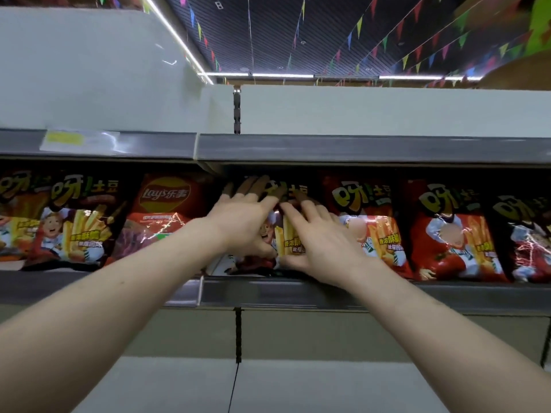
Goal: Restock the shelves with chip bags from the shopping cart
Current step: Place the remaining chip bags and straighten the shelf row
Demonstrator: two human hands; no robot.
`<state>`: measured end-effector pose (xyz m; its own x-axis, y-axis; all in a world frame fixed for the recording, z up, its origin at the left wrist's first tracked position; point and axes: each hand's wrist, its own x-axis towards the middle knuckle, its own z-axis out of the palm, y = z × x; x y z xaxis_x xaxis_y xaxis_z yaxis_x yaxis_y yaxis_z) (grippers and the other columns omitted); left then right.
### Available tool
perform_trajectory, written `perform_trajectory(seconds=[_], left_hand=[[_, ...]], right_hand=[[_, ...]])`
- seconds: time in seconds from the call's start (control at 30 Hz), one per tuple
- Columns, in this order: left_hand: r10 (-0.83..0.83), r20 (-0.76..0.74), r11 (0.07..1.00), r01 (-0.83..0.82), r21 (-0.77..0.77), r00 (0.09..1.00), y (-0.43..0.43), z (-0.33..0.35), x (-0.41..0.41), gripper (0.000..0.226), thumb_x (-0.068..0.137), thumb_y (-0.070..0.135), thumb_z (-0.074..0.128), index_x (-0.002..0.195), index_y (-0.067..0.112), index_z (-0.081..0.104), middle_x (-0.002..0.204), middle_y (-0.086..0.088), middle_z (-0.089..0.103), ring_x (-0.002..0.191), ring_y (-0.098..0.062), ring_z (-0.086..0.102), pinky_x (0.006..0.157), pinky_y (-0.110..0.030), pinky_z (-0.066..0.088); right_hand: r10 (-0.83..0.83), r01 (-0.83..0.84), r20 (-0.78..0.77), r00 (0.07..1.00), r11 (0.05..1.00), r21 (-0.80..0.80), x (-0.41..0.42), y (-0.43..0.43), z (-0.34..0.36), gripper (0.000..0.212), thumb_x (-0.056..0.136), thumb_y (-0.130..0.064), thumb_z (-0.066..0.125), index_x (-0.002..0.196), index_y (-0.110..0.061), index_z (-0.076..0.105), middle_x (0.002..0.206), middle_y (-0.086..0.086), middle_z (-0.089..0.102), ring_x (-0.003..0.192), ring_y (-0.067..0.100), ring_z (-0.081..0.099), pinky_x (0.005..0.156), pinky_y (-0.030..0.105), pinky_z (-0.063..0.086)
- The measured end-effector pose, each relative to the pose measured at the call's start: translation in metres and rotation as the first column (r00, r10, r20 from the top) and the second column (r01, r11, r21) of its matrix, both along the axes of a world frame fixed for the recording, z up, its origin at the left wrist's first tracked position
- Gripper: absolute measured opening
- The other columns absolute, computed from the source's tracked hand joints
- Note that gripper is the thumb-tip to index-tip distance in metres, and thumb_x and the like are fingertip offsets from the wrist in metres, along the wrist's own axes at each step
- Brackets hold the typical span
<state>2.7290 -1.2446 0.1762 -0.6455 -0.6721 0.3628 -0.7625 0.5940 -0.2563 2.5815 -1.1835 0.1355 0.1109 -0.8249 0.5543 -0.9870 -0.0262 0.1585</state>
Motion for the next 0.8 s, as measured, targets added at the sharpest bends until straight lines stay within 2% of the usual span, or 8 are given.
perform_trajectory(seconds=[0.13,0.17,0.23,0.3,0.43,0.57,0.67,0.8], left_hand=[[-0.042,-0.043,0.993,0.037,-0.113,0.998,0.025,0.008,-0.031,0.099,0.080,0.062,0.062,0.154,0.023,0.008,0.151,-0.012,0.031,0.139,-0.031,0.028,0.116,-0.045,0.015],[-0.078,-0.057,0.987,0.069,-0.143,0.995,0.030,0.009,-0.043,0.096,0.083,0.059,0.060,0.154,0.023,0.007,0.153,-0.012,0.027,0.140,-0.030,0.026,0.116,-0.043,0.016],[-0.157,-0.075,0.973,0.141,-0.181,0.985,0.040,0.005,-0.070,0.082,0.089,0.051,0.055,0.153,0.020,0.013,0.152,-0.012,0.029,0.138,-0.030,0.029,0.113,-0.040,0.021],[-0.190,-0.063,0.970,0.177,-0.166,0.980,0.046,-0.004,-0.095,0.071,0.093,0.043,0.050,0.152,0.018,0.018,0.148,-0.012,0.034,0.134,-0.030,0.034,0.109,-0.038,0.027],[-0.095,-0.021,0.992,0.093,-0.083,0.995,0.046,-0.017,-0.122,0.065,0.095,0.036,0.048,0.151,0.019,0.019,0.148,-0.011,0.035,0.135,-0.030,0.033,0.110,-0.042,0.025],[-0.014,-0.035,1.000,0.014,0.007,0.999,0.050,-0.011,-0.129,0.075,0.092,0.038,0.055,0.152,0.019,0.015,0.149,-0.013,0.032,0.137,-0.033,0.032,0.112,-0.043,0.024],[0.000,0.008,0.994,-0.001,0.107,1.000,0.051,-0.009,-0.134,0.084,0.089,0.047,0.059,0.153,0.022,0.010,0.150,-0.012,0.030,0.138,-0.033,0.030,0.114,-0.043,0.023],[0.029,0.009,0.994,-0.030,0.109,1.000,0.047,-0.015,-0.137,0.081,0.090,0.046,0.060,0.151,0.022,0.013,0.148,-0.012,0.033,0.137,-0.033,0.031,0.114,-0.045,0.024]], right_hand=[[-0.013,0.011,-0.052,0.999,0.999,-0.036,-0.038,0.030,0.008,0.091,0.086,-0.057,0.059,0.155,-0.027,0.006,0.159,0.009,0.013,0.145,0.028,0.017,0.115,0.042,0.020],[-0.042,0.039,-0.065,0.997,0.998,-0.040,-0.050,0.037,0.007,0.092,0.085,-0.055,0.062,0.155,-0.025,0.011,0.158,0.012,0.016,0.144,0.031,0.020,0.115,0.045,0.021],[-0.091,0.085,-0.071,0.993,0.993,-0.084,-0.076,0.045,0.002,0.090,0.076,-0.051,0.073,0.149,-0.018,0.033,0.147,0.021,0.037,0.133,0.041,0.039,0.106,0.053,0.033],[-0.122,0.115,-0.060,0.991,0.987,-0.114,-0.095,0.049,-0.002,0.084,0.075,-0.050,0.073,0.144,-0.014,0.042,0.139,0.020,0.045,0.125,0.041,0.046,0.100,0.052,0.039],[-0.116,0.116,-0.004,0.993,0.993,-0.015,-0.103,0.044,-0.009,0.075,0.091,-0.053,0.051,0.151,-0.020,0.021,0.149,0.009,0.026,0.138,0.029,0.025,0.104,0.038,0.034],[-0.026,0.026,0.008,1.000,0.999,0.034,-0.115,0.046,-0.001,0.081,0.087,-0.052,0.058,0.152,-0.022,0.020,0.151,0.008,0.024,0.138,0.027,0.023,0.104,0.038,0.036],[-0.017,0.018,-0.027,1.000,0.998,0.064,-0.125,0.052,-0.002,0.083,0.089,-0.051,0.057,0.155,-0.024,0.013,0.156,0.007,0.016,0.143,0.025,0.017,0.107,0.036,0.035],[-0.023,0.024,-0.026,0.999,0.998,0.065,-0.124,0.048,-0.005,0.082,0.091,-0.044,0.059,0.155,-0.024,0.011,0.156,0.007,0.014,0.143,0.026,0.017,0.102,0.037,0.039]])
